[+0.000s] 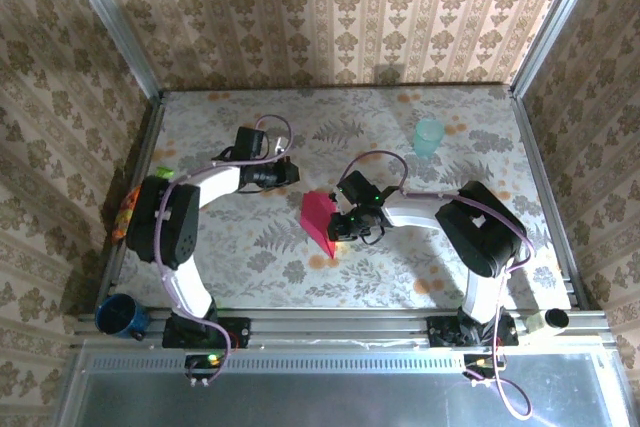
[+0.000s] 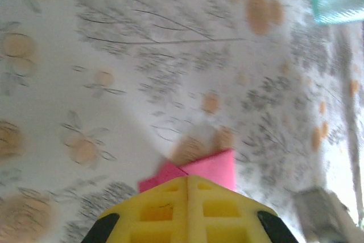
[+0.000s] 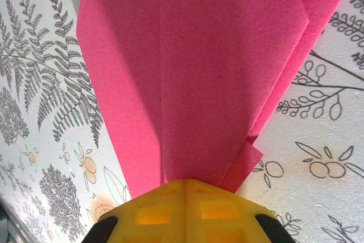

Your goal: Fold a paper plane with a square sheet of paper (fold left side to right side)

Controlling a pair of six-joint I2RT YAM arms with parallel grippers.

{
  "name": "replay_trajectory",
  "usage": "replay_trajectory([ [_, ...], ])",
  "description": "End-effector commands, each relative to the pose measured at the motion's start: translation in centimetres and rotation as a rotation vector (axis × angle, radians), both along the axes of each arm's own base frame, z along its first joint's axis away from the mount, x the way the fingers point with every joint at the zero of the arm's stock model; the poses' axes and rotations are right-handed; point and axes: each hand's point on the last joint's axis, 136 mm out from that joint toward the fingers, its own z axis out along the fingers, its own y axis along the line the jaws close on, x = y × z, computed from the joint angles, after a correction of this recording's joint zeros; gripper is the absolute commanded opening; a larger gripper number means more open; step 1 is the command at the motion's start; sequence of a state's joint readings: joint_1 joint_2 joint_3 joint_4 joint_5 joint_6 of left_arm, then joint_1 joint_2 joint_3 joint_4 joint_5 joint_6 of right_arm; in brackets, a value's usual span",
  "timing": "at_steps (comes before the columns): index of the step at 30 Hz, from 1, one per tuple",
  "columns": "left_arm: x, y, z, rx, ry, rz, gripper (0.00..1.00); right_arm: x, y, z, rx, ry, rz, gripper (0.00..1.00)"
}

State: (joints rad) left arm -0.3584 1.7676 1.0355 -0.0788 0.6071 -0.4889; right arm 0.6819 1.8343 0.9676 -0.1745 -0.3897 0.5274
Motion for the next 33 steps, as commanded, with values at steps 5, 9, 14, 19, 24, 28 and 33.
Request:
replay_trajectory([
  [5, -5.4, -4.5, -1.0, -0.043, 0.057, -0.169, 0.00, -3.3, -6.6, -5.5, -0.270, 0.153, -0.070, 0.00],
  [9, -5.9, -5.3, -2.7, -0.026, 0.093, -0.191, 0.00, -3.0, -6.3, -5.3, -0.240, 0.154, -0.076, 0.00],
  [14, -6.2, -6.0, -4.8, -0.006, 0.134, -0.210, 0.00, -2.5, -5.3, -4.5, -0.188, 0.142, -0.076, 0.00],
  [19, -6.7, -5.5, -6.8, 0.048, 0.183, -0.198, 0.00, -1.3, -3.6, -2.5, -0.087, 0.121, -0.084, 0.00],
  [24, -7.5, -4.2, -8.6, 0.111, 0.215, -0.164, 0.00, 0.5, -2.0, 2.1, 0.077, 0.068, -0.117, 0.08],
  [28, -8.0, -3.9, -9.0, 0.118, 0.224, -0.156, 0.00, 1.2, -2.4, 4.5, 0.183, 0.051, -0.154, 0.20],
  [33, -8.0, -3.9, -8.9, 0.114, 0.218, -0.152, 0.00, 0.7, -2.5, 4.1, 0.246, 0.080, -0.153, 0.29],
])
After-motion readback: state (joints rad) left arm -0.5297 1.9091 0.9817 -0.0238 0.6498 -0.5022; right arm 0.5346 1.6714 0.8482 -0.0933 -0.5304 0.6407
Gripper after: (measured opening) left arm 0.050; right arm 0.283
